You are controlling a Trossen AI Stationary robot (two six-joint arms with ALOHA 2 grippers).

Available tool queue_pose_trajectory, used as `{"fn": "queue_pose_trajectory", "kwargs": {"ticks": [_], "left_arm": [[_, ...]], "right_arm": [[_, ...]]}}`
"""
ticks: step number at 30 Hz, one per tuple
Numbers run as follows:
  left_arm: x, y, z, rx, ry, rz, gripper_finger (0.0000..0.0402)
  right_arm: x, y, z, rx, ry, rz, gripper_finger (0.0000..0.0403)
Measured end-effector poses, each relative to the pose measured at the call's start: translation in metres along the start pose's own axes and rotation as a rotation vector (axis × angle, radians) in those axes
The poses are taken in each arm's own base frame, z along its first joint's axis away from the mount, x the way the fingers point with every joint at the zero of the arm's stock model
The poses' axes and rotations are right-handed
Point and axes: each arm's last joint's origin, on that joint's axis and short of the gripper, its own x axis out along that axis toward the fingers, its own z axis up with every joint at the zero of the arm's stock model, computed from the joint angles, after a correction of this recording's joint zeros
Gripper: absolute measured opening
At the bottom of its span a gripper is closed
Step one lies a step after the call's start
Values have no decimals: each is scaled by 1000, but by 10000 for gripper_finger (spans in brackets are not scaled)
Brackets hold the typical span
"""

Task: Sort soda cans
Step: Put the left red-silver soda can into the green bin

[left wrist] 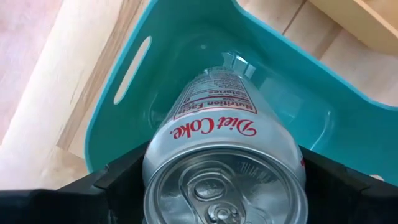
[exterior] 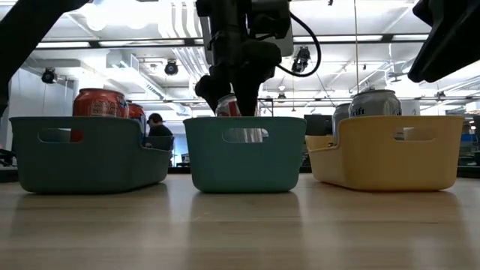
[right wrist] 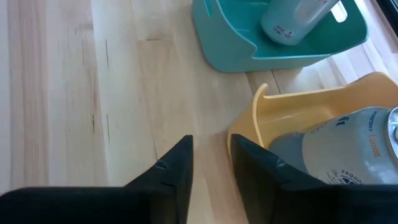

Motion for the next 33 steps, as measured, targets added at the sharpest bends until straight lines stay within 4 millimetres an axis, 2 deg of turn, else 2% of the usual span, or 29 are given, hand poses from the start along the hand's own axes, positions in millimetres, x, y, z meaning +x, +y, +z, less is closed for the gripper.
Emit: {"fn": "queue_pose_trajectory", "kwargs": {"ticks": [14, 23, 30, 33], "left_arm": [[7, 2, 2, -23, 10, 27, 306], [20, 2, 3, -22, 35, 42, 340], [9, 2, 5, -15, 25, 36, 354], [-3, 0, 8, -11, 9, 28, 355]], "right_arm": [[0, 0, 0, 0, 0, 1, 187], [0, 1, 0, 5, -4, 5, 214], [0, 1, 1, 7, -5, 6, 231], [0, 1, 1, 8, -6, 8, 238]]}}
